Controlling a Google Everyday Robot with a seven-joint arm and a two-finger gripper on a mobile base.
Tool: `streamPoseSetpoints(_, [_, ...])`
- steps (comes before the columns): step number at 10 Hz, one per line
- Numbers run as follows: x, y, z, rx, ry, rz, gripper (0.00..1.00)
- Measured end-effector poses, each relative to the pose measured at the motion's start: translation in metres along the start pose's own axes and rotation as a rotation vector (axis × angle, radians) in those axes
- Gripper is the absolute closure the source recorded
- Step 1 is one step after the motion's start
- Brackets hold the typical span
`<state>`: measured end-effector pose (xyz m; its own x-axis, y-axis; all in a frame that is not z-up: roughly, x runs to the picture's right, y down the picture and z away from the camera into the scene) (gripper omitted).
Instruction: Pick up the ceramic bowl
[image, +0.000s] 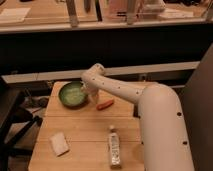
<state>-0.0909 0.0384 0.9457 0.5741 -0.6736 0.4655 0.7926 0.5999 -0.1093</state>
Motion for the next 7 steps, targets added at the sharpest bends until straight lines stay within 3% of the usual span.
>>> streamPoseSetpoints(7, [-0.0039,-0.0009,0.0116,-0.001,-0.014,-0.002,0.20])
